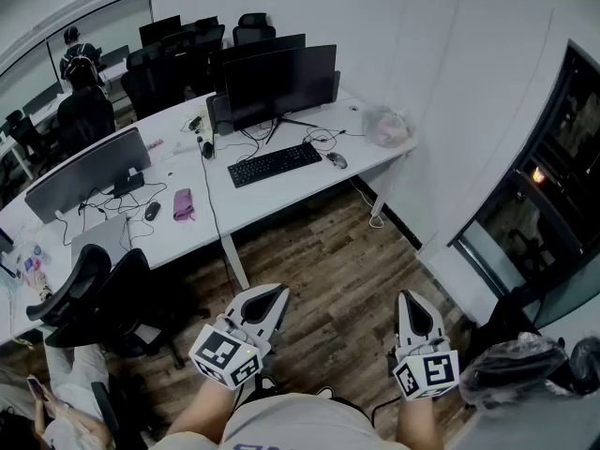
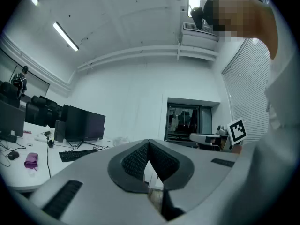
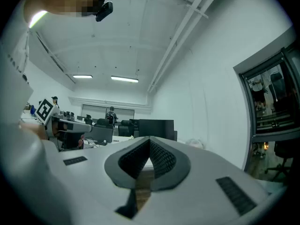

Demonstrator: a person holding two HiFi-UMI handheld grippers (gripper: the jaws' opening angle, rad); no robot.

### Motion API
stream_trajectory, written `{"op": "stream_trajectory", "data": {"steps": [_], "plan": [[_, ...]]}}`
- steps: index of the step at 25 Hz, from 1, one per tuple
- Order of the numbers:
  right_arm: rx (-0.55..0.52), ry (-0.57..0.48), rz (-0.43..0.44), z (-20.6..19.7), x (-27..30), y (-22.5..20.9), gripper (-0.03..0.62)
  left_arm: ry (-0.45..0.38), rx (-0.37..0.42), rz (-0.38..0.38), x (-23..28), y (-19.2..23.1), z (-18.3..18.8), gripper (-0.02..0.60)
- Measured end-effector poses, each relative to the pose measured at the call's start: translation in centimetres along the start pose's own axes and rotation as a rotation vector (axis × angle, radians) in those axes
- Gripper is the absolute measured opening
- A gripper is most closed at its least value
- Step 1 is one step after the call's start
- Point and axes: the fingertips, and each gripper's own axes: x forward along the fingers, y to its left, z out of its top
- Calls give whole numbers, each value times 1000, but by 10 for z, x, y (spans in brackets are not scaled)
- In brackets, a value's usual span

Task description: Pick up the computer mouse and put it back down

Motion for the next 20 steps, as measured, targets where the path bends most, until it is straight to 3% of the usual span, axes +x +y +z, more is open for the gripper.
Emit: {"op": "stream_trajectory", "data": {"steps": [20], "plan": [[25,-19,-9,1,14,-2,20,19,3,4,2,8,-1,5]]}}
